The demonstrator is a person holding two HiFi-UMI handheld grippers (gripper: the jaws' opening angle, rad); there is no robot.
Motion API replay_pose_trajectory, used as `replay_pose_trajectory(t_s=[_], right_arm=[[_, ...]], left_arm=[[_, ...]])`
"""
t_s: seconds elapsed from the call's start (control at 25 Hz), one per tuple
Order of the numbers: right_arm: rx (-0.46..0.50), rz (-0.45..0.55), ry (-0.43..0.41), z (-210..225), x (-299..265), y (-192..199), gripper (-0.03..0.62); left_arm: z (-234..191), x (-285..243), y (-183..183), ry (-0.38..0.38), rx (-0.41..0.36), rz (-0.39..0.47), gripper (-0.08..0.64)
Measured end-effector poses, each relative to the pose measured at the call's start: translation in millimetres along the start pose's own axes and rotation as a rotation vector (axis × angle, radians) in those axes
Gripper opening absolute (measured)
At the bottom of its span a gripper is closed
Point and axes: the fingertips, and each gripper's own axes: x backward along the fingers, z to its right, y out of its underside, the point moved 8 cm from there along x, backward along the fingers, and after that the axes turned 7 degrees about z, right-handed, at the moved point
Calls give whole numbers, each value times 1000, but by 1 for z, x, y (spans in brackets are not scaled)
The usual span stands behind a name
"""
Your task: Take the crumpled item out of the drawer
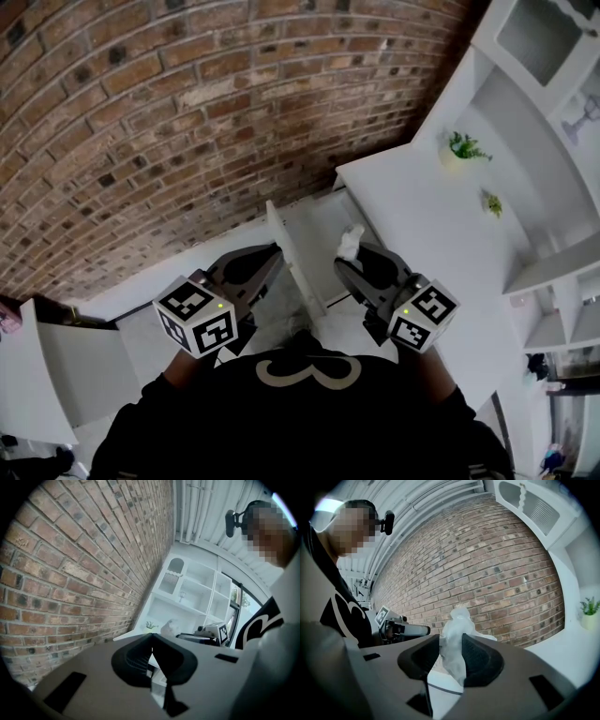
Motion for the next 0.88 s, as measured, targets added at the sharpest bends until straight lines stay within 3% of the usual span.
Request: replay_pose_trajectory(t_s=[0.88], right_arm=[[-7, 17, 33, -18, 21, 13, 150]], left_arm=[[16, 7, 14, 25, -13, -35, 3]])
